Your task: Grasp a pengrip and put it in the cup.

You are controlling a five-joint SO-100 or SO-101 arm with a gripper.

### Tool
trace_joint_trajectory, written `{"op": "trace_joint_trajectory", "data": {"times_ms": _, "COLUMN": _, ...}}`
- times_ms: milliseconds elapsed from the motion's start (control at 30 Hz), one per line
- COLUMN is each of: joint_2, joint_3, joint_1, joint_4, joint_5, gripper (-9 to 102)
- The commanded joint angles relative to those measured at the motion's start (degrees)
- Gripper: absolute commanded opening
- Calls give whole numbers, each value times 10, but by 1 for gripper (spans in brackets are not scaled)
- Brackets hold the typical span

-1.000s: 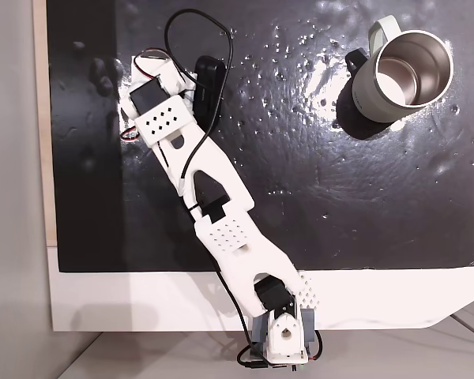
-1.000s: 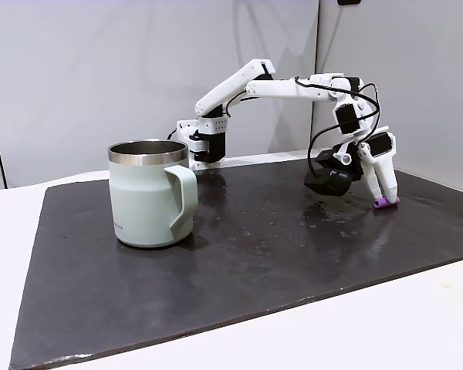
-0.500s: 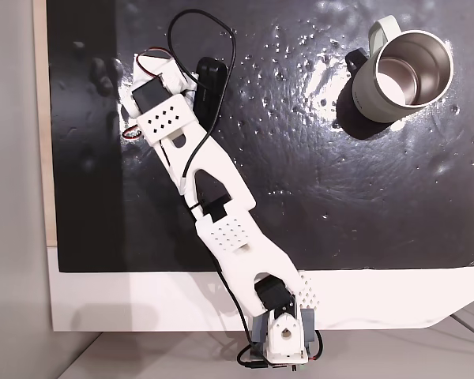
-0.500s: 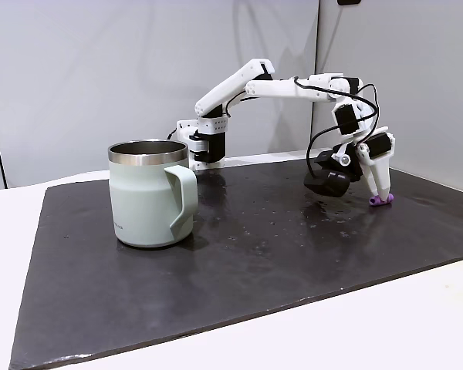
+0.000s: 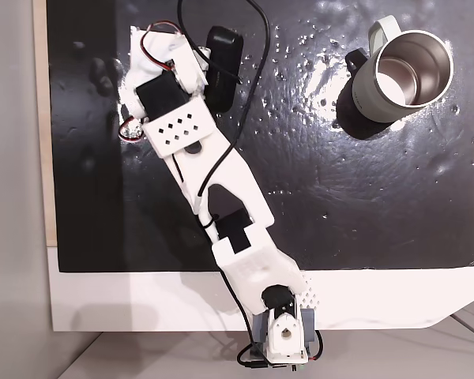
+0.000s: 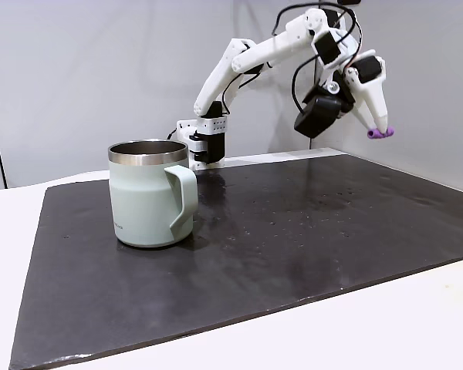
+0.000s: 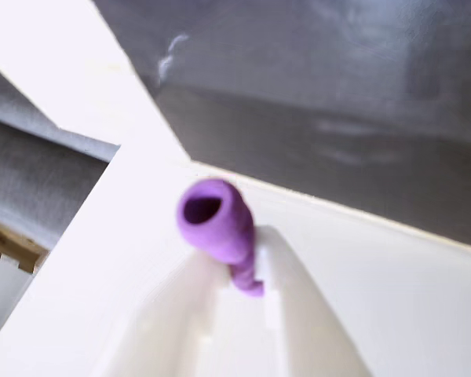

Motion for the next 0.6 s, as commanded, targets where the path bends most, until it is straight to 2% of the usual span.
{"op": "trace_joint_trajectory", "data": {"times_ms": 0, "joint_2": 87, "joint_3": -20, "joint_1": 19, "joint_4": 25, "joint_5": -30, "gripper": 0}}
{"op": "trace_joint_trajectory", "data": {"times_ms": 267, "joint_2": 156, "joint_3": 33, "joint_1": 58, "joint_4": 82, "joint_5": -50, "gripper": 0}}
{"op": "trace_joint_trajectory", "data": {"times_ms": 567, "joint_2": 302, "joint_3": 164, "joint_1": 199, "joint_4": 132, "joint_5": -127, "gripper": 0}}
